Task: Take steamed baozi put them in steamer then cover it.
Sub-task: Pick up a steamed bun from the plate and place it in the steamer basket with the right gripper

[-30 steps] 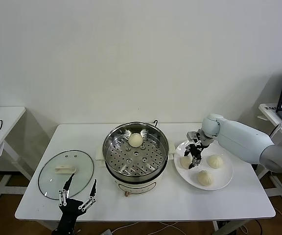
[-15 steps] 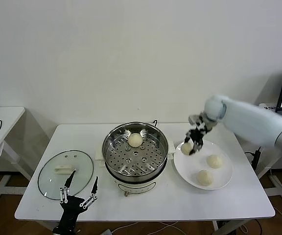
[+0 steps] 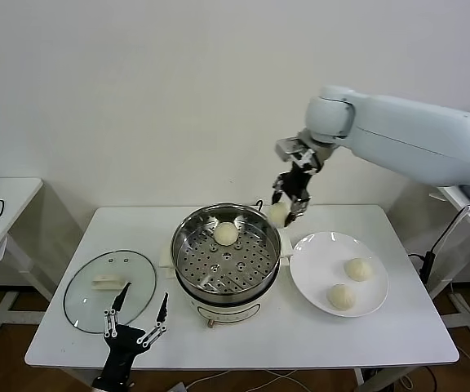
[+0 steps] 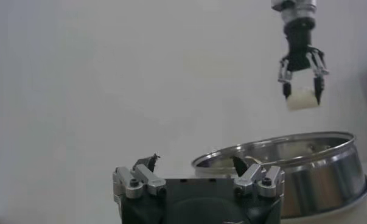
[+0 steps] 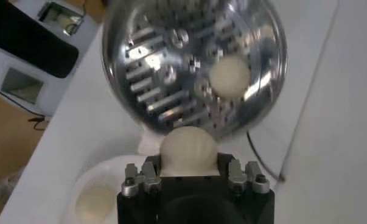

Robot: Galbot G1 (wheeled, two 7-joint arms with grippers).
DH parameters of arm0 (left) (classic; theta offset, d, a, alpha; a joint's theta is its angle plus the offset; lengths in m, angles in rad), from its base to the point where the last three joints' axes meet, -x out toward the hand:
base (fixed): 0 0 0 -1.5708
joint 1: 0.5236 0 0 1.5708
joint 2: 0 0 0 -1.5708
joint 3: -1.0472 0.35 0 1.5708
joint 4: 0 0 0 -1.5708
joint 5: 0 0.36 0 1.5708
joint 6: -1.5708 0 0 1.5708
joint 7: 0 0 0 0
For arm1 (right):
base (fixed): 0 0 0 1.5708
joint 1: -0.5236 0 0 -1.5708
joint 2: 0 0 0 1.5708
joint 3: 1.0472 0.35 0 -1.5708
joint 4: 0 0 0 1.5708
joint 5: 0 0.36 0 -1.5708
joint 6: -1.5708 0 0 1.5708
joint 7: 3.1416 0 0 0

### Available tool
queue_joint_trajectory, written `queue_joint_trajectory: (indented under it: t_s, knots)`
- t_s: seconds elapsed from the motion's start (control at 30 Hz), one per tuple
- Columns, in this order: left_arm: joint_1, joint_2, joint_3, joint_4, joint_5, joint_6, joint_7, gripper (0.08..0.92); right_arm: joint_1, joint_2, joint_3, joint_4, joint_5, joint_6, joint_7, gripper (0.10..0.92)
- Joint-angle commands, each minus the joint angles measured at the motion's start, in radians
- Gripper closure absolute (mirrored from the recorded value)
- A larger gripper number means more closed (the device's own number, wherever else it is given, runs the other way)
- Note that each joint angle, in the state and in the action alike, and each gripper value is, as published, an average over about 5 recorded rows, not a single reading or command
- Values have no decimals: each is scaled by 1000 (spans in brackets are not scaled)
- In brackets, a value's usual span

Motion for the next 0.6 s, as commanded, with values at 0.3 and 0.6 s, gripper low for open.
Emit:
queue_joint_trajectory:
  t_s: [0.3,0.6]
  knots:
    - [-19,-3,7,17,0,-2,-7,177,-127,273,-68,-24,99,-152,261,418]
    - [-20,-2,9,24,-11,-7,-7,177,-189,340,-67,-115,85,-149,290,427]
